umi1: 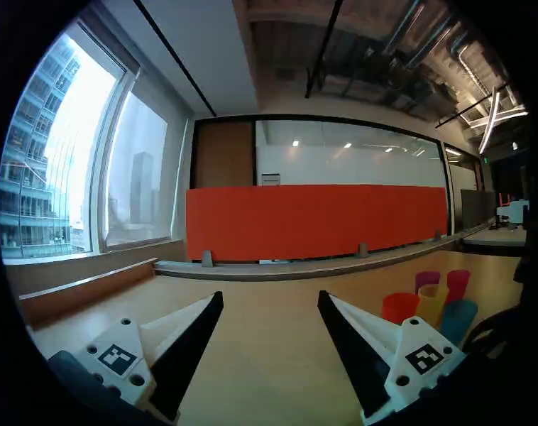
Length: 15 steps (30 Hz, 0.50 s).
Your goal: Pour water
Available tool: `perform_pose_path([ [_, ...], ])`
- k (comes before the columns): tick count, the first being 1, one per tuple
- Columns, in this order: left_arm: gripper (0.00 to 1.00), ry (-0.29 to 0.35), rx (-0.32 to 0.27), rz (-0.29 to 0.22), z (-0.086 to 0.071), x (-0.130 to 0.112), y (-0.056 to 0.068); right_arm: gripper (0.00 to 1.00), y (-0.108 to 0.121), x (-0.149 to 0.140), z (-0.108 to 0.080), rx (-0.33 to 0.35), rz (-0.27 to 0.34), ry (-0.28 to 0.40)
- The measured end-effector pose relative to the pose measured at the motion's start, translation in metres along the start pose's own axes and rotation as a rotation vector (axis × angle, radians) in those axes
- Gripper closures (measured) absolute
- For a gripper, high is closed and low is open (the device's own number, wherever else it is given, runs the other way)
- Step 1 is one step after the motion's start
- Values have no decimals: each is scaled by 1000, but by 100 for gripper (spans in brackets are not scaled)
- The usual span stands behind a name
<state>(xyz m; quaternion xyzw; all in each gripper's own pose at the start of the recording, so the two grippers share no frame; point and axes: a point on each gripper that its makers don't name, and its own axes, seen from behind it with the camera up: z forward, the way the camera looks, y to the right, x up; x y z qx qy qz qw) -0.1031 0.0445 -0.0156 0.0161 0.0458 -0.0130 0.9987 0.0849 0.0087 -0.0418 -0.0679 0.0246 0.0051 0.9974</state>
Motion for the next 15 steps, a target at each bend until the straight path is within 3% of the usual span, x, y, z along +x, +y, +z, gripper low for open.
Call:
perform_pose_path([
  [15,1,-27,9,-22,-1,-19,-7,0,-5,7,0,6,-9,4],
])
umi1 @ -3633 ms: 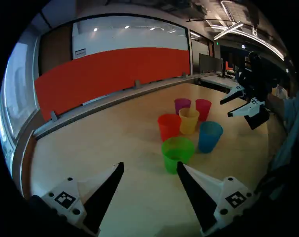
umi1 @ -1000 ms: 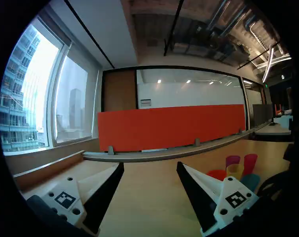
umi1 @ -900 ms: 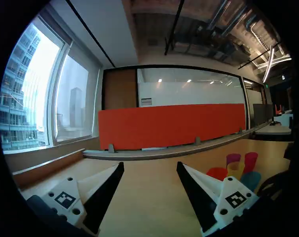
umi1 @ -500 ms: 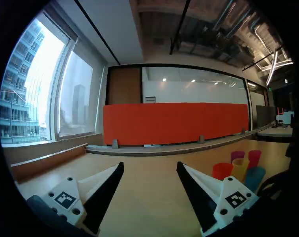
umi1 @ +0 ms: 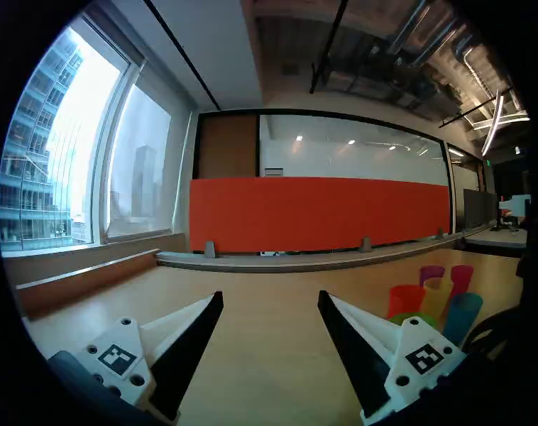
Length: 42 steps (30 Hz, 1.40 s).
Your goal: Pour water
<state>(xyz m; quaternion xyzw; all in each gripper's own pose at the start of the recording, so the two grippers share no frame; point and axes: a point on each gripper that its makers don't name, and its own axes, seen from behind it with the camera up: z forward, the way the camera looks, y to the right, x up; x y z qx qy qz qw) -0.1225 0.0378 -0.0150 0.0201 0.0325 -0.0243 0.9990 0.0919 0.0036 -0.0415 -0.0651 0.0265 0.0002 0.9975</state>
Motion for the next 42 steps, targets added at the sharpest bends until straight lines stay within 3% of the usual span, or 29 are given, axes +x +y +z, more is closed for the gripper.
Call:
perform_pose_path([
  [6,1,-10,8,-4,-1,-3,-5,0,-1,3,2,2,-4,5],
  [15,1,-41,-2,0,2,-11,-1,0,-6,2,3,10,-3,3],
  [35,1,-48,1,1,3,-11,-2,0,-4,3,-2,18,-6,12],
  [42,1,-48,1,2,3,-10,-3,0,-4,1,-5,39,-33,29],
])
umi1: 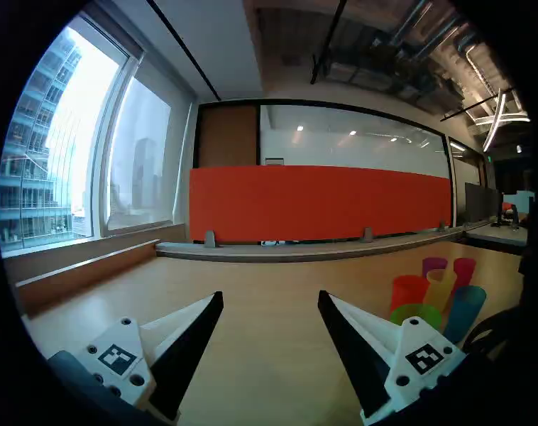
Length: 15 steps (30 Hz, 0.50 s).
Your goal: Pour water
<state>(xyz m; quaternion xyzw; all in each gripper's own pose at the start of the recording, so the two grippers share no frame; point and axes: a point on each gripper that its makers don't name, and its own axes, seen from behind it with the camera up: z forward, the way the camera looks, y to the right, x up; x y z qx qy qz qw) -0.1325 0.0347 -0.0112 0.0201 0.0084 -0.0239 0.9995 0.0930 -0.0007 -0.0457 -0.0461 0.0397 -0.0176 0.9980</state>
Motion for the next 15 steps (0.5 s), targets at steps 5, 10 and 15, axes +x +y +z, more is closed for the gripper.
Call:
perform_pose_path([
  [5,1,0,0,1,0,1,0,0,-1,0,3,13,-19,27],
  [10,1,0,0,0,0,1,0,0,-8,-9,6,36,-25,44],
  [15,1,-1,0,0,0,1,1,0,-16,-24,11,59,-16,43],
])
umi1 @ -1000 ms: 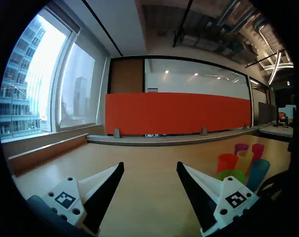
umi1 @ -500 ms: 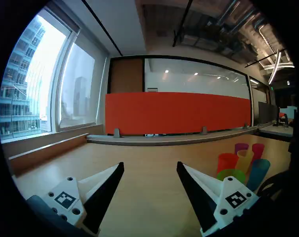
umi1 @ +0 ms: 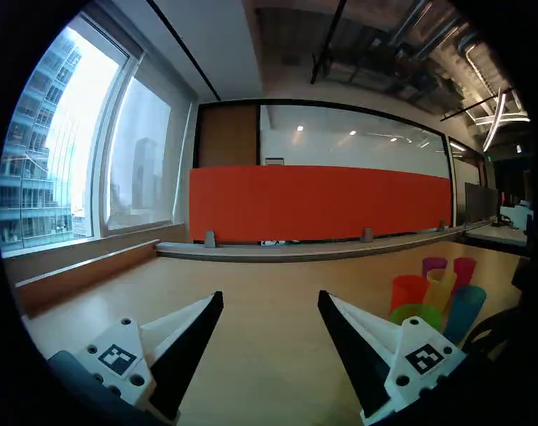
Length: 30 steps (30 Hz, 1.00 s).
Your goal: Pour water
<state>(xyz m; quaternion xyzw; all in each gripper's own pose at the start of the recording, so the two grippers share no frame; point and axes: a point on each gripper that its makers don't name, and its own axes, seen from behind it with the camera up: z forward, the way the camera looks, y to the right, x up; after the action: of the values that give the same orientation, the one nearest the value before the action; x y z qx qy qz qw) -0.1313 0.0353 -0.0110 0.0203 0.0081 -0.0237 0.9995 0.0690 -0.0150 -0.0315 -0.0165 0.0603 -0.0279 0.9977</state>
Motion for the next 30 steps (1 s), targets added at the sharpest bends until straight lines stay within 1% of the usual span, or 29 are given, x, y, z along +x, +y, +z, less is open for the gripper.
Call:
perform_pose_path([
  [6,1,0,0,0,-1,0,0,0,-8,-17,4,32,25,-4],
  [12,0,0,0,0,-1,-1,0,0,-7,-36,8,43,59,-32],
  [15,1,0,0,0,-1,-1,0,0,-5,-42,8,43,72,-36],
  [21,1,0,0,0,-1,-1,1,0,1,-55,9,36,61,-55],
  [30,1,0,-1,0,-1,-1,1,0,3,-66,12,31,64,-77],
])
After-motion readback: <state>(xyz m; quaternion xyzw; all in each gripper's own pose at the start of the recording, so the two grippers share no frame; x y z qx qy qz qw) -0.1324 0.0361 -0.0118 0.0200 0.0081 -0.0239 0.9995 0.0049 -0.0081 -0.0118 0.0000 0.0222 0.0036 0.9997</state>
